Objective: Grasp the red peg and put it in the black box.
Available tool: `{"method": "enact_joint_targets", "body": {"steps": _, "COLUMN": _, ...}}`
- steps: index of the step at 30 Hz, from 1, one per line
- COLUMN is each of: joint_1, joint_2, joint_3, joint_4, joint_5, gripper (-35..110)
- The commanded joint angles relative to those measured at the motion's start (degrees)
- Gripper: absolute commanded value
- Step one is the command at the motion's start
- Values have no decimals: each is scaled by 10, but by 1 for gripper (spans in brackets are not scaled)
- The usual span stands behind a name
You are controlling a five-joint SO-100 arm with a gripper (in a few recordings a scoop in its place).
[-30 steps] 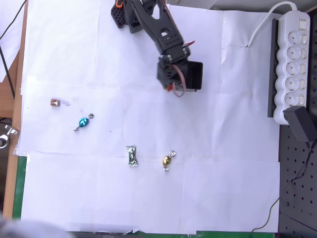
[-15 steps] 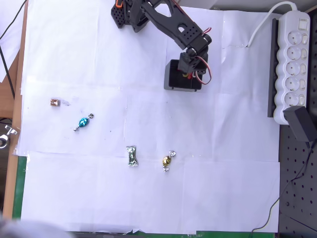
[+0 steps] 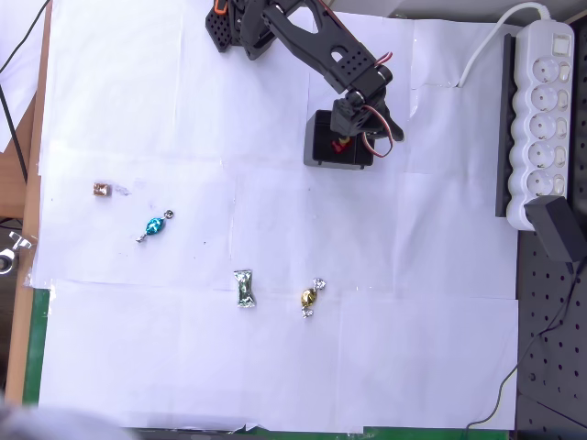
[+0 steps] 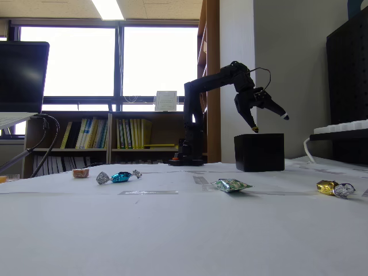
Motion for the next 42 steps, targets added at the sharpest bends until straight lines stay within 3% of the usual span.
{"method": "enact_joint_targets", "body": {"steps": 1, "joint_1": 6, "joint_2": -8, "joint_3": 48, "joint_4": 6, "joint_5": -5, "gripper": 43}}
{"method": "enact_joint_targets", "body": {"steps": 3, "joint_1": 13, "joint_2": -9, "joint_3": 47, "joint_4": 12, "joint_5": -10, "gripper": 43}}
{"method": "enact_joint_targets", "body": {"steps": 8, "joint_1": 50, "joint_2": -19, "joint_3": 47, "joint_4": 16, "joint_5": -4, "gripper": 0}}
{"method": "enact_joint_targets", "body": {"steps": 14, "joint_1": 156, "joint_2": -120, "joint_3": -62, "joint_4": -45, "joint_5": -61, "gripper": 0}}
{"method": "enact_joint_targets", "body": {"steps": 26, "joint_1": 428, "joint_2": -512, "joint_3": -579, "joint_4": -374, "joint_5": -265, "gripper": 0}}
{"method": "enact_joint_targets", "body": {"steps": 32, "joint_1": 461, "joint_2": -735, "joint_3": -786, "joint_4": -367, "joint_5": -316, "gripper": 0}}
{"method": "enact_joint_targets", "body": {"steps": 36, "joint_1": 459, "joint_2": -831, "joint_3": -853, "joint_4": -316, "joint_5": -337, "gripper": 0}}
{"method": "enact_joint_targets", "body": {"steps": 42, "joint_1": 470, "joint_2": -933, "joint_3": -943, "joint_4": -317, "joint_5": -366, "gripper": 0}}
